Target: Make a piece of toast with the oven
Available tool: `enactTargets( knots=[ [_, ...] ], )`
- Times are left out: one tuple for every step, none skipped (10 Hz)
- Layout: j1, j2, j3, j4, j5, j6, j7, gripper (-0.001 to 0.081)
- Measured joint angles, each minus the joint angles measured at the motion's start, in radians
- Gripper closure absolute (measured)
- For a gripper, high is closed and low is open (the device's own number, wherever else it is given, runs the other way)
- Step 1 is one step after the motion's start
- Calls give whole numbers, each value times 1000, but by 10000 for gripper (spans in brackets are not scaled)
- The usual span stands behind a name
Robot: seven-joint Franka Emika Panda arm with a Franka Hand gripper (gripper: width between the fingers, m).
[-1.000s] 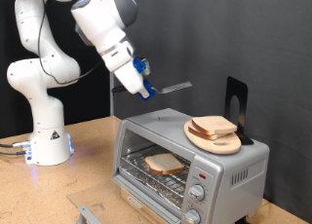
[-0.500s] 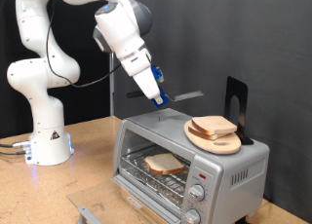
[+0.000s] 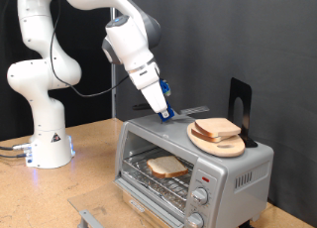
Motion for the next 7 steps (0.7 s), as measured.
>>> enactTargets(
  knots=[
    [0,6,3,0,0,1,0,421],
    [1,11,6,0,1,4,0,234],
    [1,12,7,0,2,5,0,234],
    [1,13,9,0,2,5,0,64],
    [1,14,9,-1,2,6,0,64],
    [1,14,9,-1,2,6,0,18],
    [1,14,9,-1,2,9,0,18]
  ],
)
